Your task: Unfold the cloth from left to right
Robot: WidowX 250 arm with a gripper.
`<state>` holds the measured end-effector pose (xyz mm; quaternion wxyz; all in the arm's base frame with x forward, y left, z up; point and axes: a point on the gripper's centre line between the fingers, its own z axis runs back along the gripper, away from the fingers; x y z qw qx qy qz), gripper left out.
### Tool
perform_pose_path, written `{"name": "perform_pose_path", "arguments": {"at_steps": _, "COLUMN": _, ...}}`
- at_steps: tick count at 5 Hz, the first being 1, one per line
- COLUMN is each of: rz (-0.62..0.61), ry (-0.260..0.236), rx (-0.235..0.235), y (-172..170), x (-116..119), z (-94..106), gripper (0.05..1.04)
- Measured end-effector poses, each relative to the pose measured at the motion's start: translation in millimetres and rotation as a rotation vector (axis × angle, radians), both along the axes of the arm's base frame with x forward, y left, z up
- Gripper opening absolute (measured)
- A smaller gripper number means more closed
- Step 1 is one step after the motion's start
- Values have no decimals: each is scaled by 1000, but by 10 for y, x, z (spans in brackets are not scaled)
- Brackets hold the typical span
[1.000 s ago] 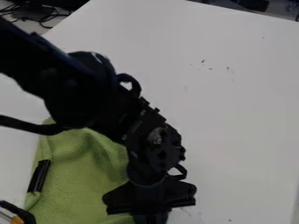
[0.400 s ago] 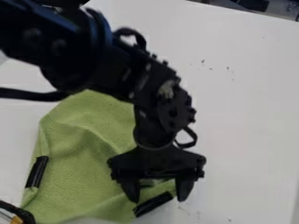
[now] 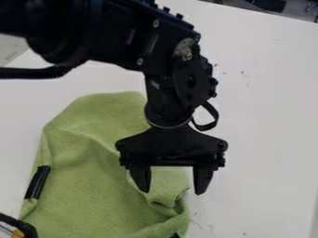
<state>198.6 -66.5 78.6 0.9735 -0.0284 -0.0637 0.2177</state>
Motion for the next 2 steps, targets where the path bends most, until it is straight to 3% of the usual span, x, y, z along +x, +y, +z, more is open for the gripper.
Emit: {"name": "perform_pose_path", "arguments": {"at_steps": 2, "rz": -105, "ry": -6, "rx": 12, "y": 82, "x": 132, "z": 50, "gripper": 1001}}
